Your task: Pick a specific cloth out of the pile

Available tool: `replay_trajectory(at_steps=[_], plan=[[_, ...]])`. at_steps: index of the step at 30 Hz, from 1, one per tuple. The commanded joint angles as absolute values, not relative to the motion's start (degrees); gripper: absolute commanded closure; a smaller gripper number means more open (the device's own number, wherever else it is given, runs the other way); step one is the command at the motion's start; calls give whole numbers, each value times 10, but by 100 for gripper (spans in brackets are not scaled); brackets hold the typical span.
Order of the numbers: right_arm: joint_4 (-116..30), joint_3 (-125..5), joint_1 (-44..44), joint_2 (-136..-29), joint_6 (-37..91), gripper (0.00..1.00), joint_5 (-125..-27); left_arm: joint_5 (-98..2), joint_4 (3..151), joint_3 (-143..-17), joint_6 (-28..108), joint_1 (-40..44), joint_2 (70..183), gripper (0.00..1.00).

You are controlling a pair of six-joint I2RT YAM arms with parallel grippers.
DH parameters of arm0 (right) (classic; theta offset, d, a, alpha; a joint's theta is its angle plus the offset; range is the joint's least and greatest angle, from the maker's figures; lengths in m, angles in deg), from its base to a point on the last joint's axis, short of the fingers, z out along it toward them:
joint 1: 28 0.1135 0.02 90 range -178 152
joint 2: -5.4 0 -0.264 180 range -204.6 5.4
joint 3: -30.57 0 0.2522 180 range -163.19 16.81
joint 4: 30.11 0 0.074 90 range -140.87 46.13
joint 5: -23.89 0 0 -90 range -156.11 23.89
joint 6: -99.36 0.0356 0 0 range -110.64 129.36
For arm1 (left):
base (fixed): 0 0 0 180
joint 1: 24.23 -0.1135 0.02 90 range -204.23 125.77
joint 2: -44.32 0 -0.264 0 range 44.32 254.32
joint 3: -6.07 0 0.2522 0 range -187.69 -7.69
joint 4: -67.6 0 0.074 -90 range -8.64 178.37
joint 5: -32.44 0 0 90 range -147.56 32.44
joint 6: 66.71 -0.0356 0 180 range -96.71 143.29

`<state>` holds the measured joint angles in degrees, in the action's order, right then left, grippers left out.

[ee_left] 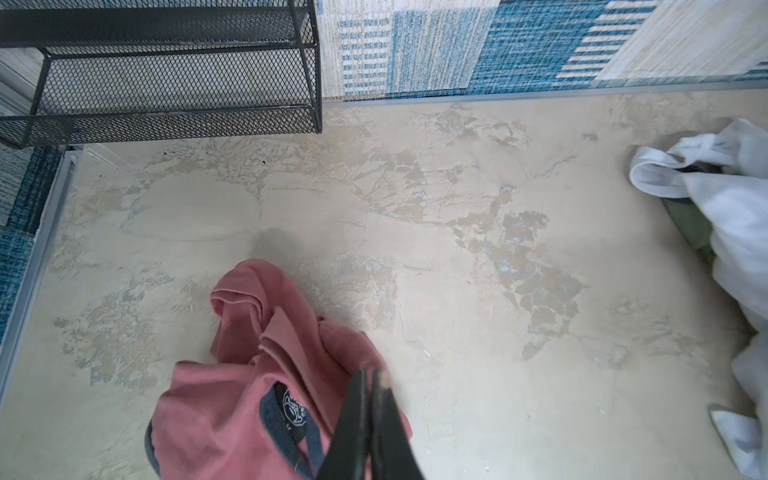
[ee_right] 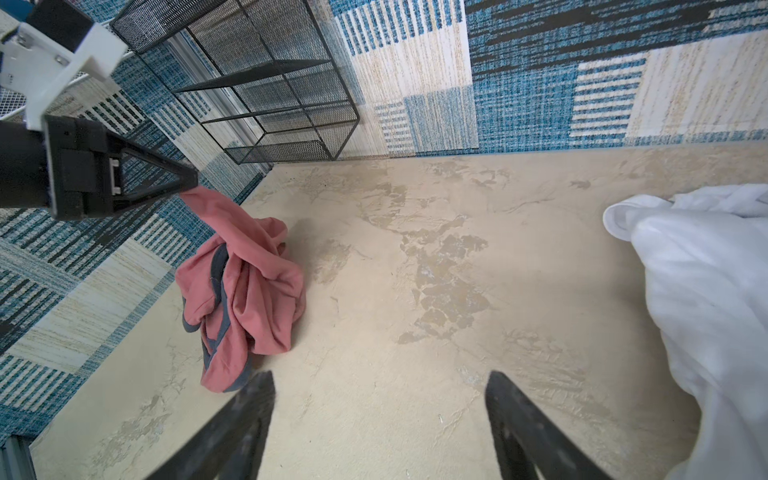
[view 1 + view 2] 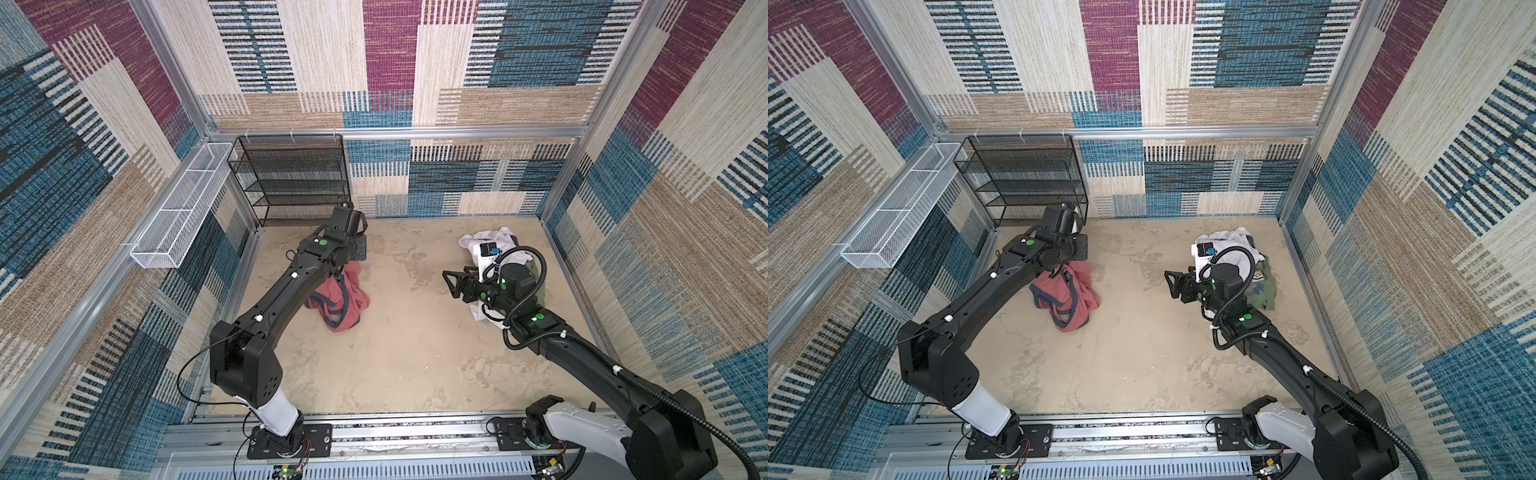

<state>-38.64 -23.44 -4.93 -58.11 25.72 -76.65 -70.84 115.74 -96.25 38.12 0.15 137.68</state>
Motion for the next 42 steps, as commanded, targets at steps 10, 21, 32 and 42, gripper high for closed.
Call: replay_trajectory(at_steps=[10,21,32,42], plan=[[-358,-237,-49,-589,262,18,-786,-758,1182,-817,410,-1,1246,100],[-351,-236,-49,-598,267,18,-807,-769,1198,-715,459,-9,1189,100],[-356,-228,-49,-593,267,18,-807,-733,1172,-645,491,-39,1208,100],[-357,-228,-49,-592,268,18,-804,-688,1123,-615,502,-69,1263,100]])
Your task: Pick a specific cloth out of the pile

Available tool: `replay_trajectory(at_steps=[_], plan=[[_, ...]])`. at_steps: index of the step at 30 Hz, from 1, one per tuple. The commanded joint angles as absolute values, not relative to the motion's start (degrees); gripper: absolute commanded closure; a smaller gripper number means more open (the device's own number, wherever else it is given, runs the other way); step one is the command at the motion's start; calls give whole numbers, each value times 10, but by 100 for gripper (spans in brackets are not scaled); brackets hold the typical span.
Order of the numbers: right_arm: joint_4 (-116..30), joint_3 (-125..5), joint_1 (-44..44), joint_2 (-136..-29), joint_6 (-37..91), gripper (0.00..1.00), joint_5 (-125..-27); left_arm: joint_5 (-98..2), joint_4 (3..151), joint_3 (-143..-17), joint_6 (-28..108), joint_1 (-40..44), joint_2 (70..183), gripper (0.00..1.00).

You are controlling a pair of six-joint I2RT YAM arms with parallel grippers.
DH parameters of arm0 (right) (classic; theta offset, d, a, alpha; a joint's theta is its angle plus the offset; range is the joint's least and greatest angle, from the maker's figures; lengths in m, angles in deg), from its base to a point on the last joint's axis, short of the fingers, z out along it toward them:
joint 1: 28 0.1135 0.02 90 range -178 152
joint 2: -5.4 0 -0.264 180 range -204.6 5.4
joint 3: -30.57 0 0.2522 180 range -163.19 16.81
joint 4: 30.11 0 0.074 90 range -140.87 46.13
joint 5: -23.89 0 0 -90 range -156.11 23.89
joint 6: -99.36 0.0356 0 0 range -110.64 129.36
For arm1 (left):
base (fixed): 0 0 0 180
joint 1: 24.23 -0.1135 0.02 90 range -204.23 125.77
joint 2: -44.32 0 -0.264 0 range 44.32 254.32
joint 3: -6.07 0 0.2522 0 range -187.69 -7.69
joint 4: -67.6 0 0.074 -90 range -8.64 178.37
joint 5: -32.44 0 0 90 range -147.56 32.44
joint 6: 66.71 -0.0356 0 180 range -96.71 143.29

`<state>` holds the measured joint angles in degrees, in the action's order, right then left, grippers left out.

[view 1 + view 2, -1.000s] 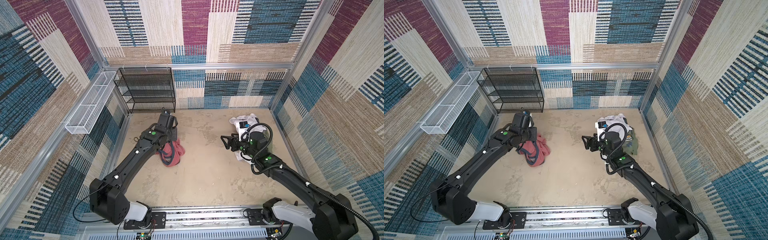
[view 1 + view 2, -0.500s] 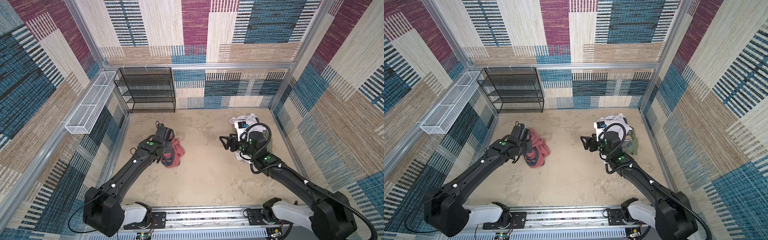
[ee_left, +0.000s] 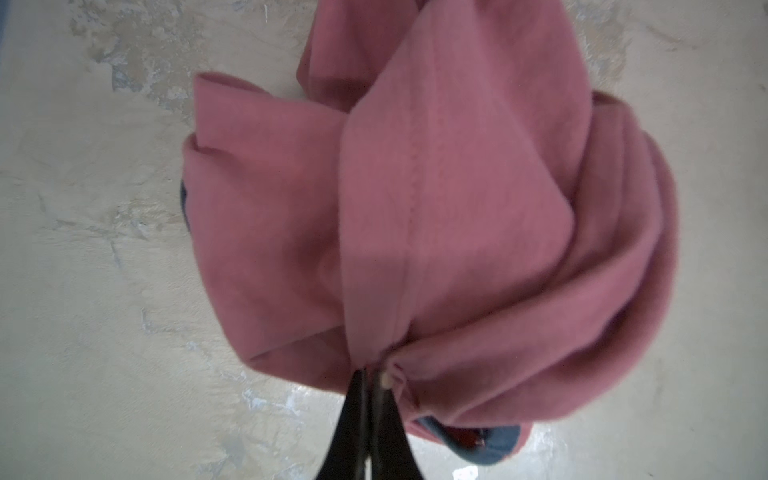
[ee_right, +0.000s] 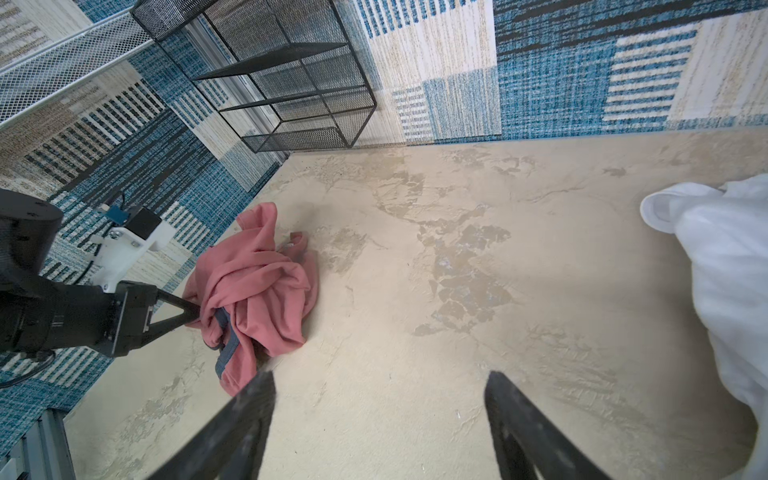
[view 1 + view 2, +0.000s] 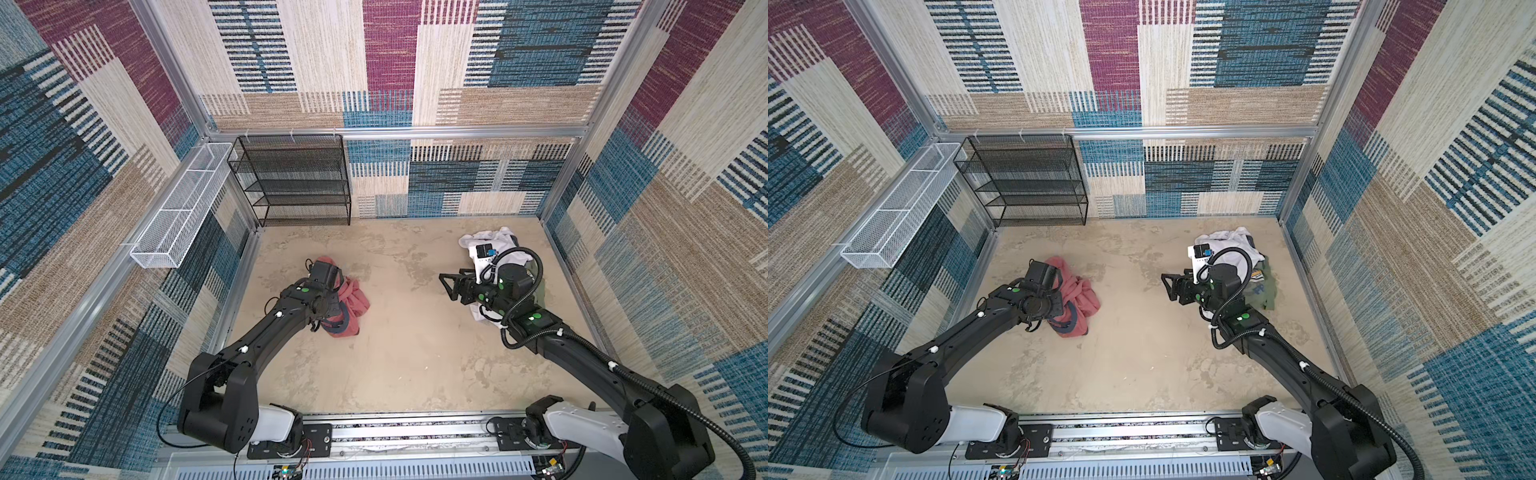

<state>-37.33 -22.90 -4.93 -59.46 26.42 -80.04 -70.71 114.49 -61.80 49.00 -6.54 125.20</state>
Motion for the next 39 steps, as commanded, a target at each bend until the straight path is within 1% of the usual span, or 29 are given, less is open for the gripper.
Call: replay_trajectory(at_steps=[1,14,19,23,24,26,27,29,35,39], plan=[[-355,-227,-49,-593,269,18,-803,-684,1120,-616,502,-71,1269,100],[-358,-225,-49,-599,272,18,-795,-638,1044,-626,507,-100,1368,100],[-355,-215,-49,-601,275,18,-791,-624,1027,-632,503,-100,1379,100],[-347,-205,-49,-602,278,18,-787,-609,1024,-630,498,-100,1367,100],[-348,-205,-49,-604,278,18,-785,-608,1024,-628,498,-100,1360,99],[-350,-206,-49,-604,278,18,-784,-609,1028,-621,500,-98,1345,77],[-349,-206,-49,-603,277,18,-784,-610,1031,-616,501,-97,1335,69],[-346,-203,-49,-601,278,18,-784,-615,1041,-608,500,-93,1313,62],[-343,-202,-49,-610,278,18,-792,-634,1086,-588,497,-65,1256,58],[-347,-196,-50,-608,277,18,-787,-634,1099,-567,503,-40,1228,57]])
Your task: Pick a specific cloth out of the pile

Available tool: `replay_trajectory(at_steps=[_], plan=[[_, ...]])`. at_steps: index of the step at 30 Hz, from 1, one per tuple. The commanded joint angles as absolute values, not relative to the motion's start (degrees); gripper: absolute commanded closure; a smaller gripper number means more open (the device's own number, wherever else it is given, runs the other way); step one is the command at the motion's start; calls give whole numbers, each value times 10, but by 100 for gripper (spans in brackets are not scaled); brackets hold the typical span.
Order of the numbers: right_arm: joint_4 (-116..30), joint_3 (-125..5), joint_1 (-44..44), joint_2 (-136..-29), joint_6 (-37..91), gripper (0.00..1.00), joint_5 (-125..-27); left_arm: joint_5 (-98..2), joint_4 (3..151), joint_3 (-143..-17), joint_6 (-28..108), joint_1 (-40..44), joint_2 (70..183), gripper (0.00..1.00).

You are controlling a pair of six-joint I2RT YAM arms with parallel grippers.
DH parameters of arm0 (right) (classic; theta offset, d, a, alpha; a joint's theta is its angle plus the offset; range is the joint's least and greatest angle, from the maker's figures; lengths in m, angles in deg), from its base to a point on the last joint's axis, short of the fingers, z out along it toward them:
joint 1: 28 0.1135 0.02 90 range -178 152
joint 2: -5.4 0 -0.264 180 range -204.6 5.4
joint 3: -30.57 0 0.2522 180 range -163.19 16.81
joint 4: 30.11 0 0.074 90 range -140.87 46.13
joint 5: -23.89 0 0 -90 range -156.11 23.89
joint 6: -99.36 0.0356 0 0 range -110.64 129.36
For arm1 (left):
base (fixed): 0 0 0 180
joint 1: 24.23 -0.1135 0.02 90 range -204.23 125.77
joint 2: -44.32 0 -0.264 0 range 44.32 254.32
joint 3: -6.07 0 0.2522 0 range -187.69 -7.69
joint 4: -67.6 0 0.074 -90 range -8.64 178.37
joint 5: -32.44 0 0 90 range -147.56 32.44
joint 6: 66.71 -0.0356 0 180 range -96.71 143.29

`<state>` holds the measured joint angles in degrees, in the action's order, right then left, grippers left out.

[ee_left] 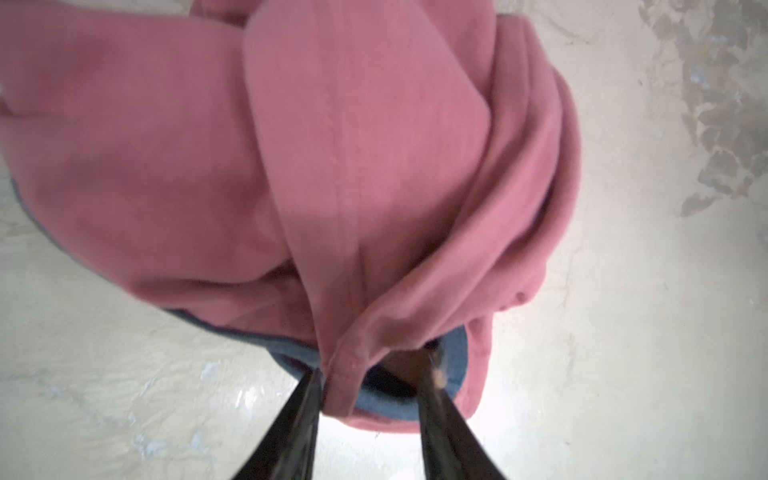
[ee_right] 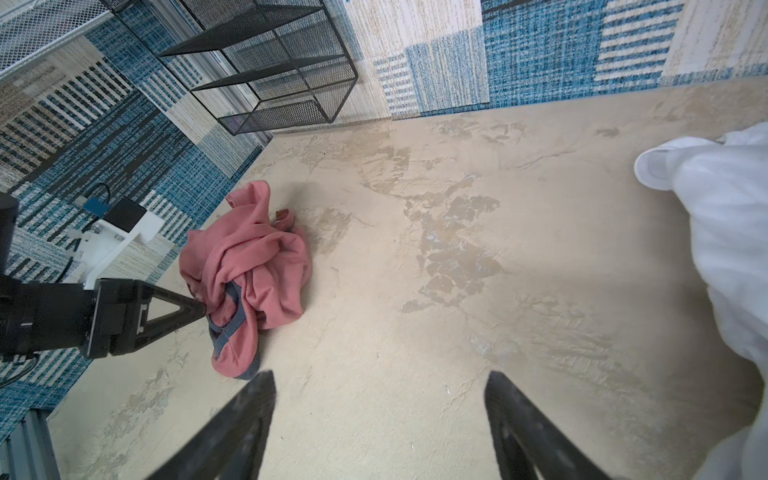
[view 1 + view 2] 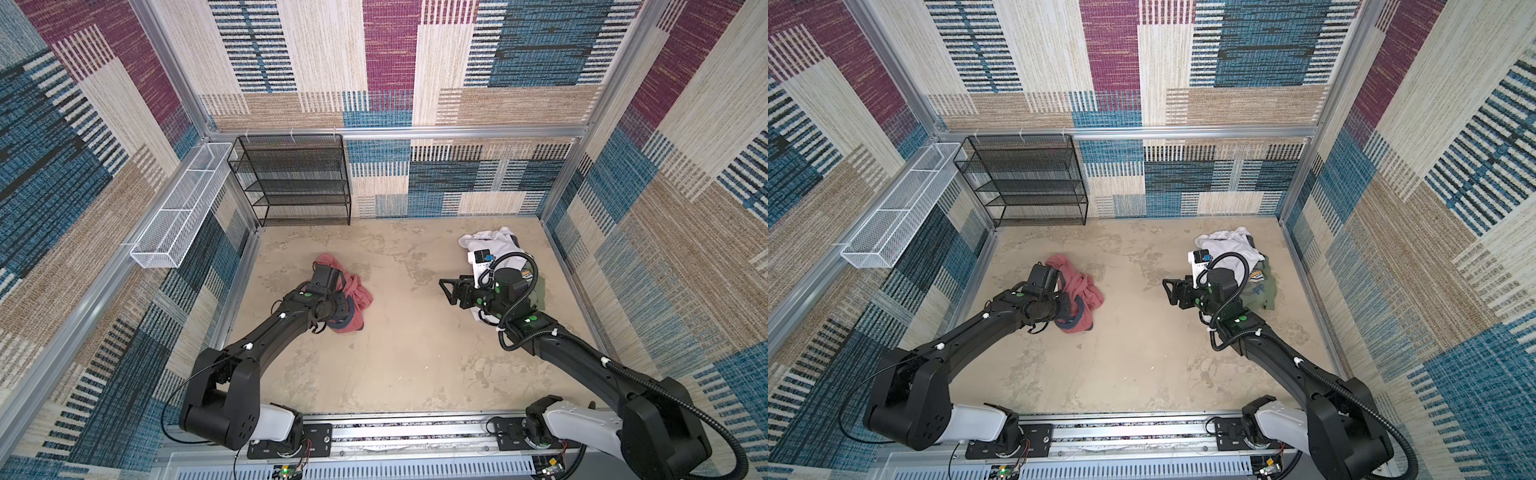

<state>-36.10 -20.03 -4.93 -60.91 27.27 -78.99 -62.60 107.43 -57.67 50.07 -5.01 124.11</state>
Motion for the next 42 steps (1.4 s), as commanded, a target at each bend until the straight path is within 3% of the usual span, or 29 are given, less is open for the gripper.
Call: replay_trajectory(at_steps=[1,11,16,19,24,35,42], plan=[[-347,-193,-49,-606,278,18,-787,-632,1098,-559,503,-30,1222,57],[-352,-176,-49,-592,281,18,-785,-623,1058,-536,503,21,1263,47],[-357,-179,-49,-582,281,18,-781,-626,1039,-552,498,21,1313,47],[-359,-181,-49,-581,281,18,-781,-630,1039,-566,497,21,1343,56],[-361,-185,-49,-584,279,18,-779,-637,1053,-582,496,22,1357,100],[-360,-191,-49,-593,276,18,-777,-658,1154,-640,489,21,1210,100],[-349,-198,-49,-606,282,18,-783,-699,1185,-724,455,-4,1249,100]])
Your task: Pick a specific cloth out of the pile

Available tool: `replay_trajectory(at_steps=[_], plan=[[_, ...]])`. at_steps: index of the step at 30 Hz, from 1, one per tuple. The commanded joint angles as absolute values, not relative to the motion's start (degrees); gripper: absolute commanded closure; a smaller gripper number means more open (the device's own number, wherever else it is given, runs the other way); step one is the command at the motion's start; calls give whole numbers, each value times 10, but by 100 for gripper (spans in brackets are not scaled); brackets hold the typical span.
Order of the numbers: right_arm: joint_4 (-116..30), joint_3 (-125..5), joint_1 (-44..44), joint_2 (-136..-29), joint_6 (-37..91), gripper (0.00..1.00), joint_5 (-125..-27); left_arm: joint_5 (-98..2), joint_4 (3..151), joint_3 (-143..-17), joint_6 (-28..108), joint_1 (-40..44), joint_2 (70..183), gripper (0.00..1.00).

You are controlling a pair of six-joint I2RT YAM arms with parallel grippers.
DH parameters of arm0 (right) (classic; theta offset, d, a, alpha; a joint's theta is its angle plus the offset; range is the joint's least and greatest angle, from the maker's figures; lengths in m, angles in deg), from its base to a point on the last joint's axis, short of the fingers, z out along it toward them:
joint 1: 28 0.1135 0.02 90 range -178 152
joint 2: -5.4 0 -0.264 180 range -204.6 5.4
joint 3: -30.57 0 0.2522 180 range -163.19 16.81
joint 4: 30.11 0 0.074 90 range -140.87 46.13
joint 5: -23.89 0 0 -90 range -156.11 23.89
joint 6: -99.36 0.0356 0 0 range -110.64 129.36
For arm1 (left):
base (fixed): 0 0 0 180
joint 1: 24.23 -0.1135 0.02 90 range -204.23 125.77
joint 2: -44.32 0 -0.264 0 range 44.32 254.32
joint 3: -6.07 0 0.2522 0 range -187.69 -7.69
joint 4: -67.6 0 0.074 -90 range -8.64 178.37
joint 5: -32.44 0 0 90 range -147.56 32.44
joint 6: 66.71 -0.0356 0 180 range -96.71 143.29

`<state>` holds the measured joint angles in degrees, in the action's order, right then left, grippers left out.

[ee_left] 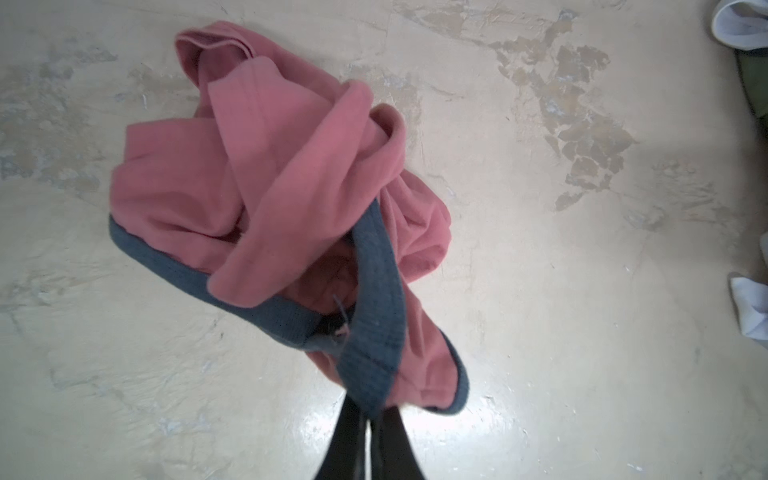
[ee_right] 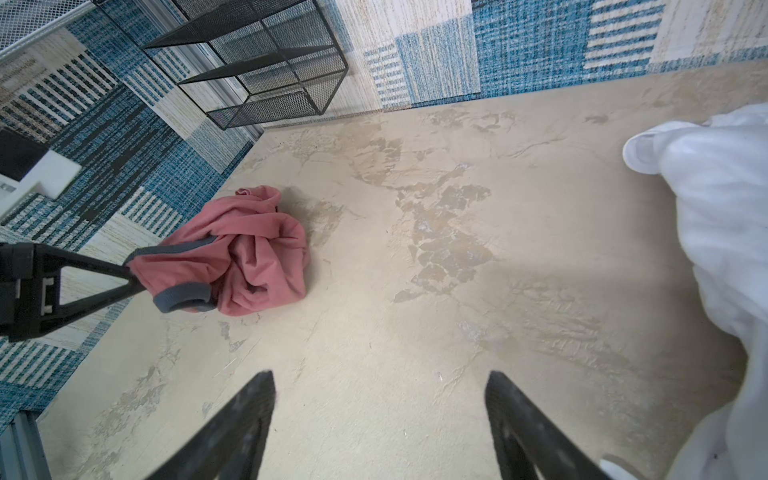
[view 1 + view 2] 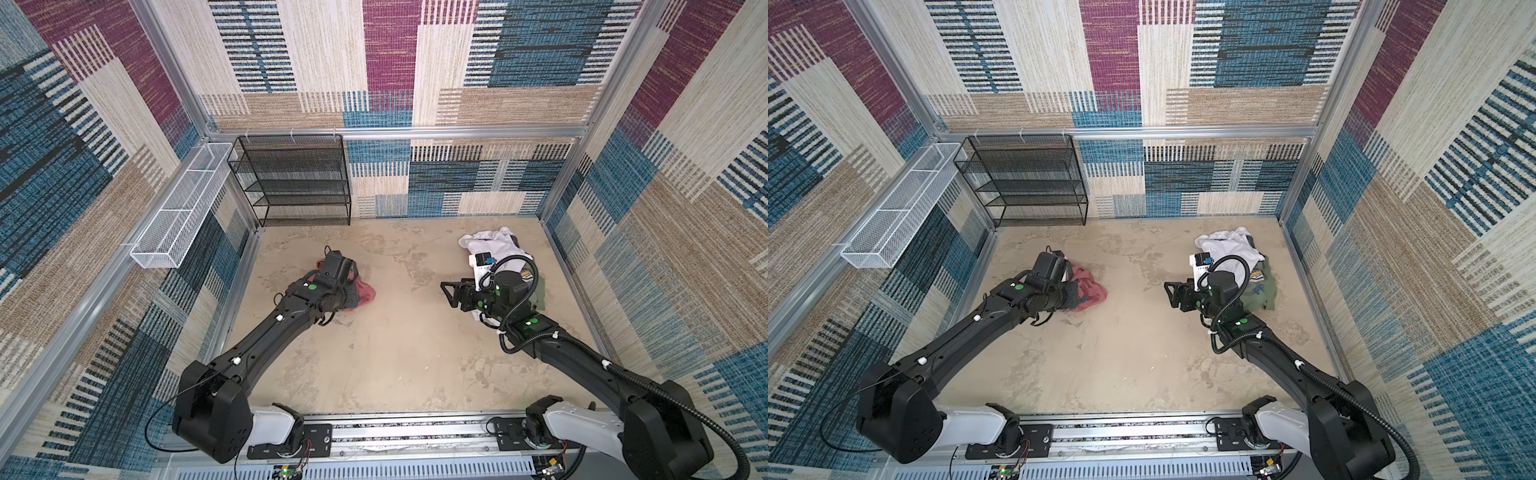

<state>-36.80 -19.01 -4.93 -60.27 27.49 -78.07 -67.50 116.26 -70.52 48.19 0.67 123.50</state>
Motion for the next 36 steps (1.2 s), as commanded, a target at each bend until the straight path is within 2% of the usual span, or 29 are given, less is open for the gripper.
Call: replay_trajectory(at_steps=[1,11,22,25,26,27,28,29,31,36], plan=[[-350,-200,-50,-606,282,18,-783,-696,1179,-730,452,-13,1255,100],[-361,-215,-49,-603,277,18,-778,-615,1107,-771,453,-124,1325,100],[-354,-210,-49,-616,276,18,-763,-584,1054,-795,459,-145,1451,100],[-353,-212,-50,-617,268,18,-758,-578,1051,-792,461,-145,1456,100],[-355,-213,-51,-616,264,17,-753,-578,1046,-784,462,-145,1449,90],[-356,-213,-52,-615,260,16,-750,-581,1035,-773,463,-145,1435,74],[-355,-214,-56,-614,257,12,-749,-583,1022,-759,463,-145,1421,64],[-356,-214,-60,-613,253,1,-748,-587,1010,-747,462,-145,1405,54],[-358,-213,-70,-610,246,0,-738,-599,1005,-732,457,-145,1375,37],[-354,-204,-113,-598,226,0,-720,-645,1000,-686,446,-145,1291,33]])
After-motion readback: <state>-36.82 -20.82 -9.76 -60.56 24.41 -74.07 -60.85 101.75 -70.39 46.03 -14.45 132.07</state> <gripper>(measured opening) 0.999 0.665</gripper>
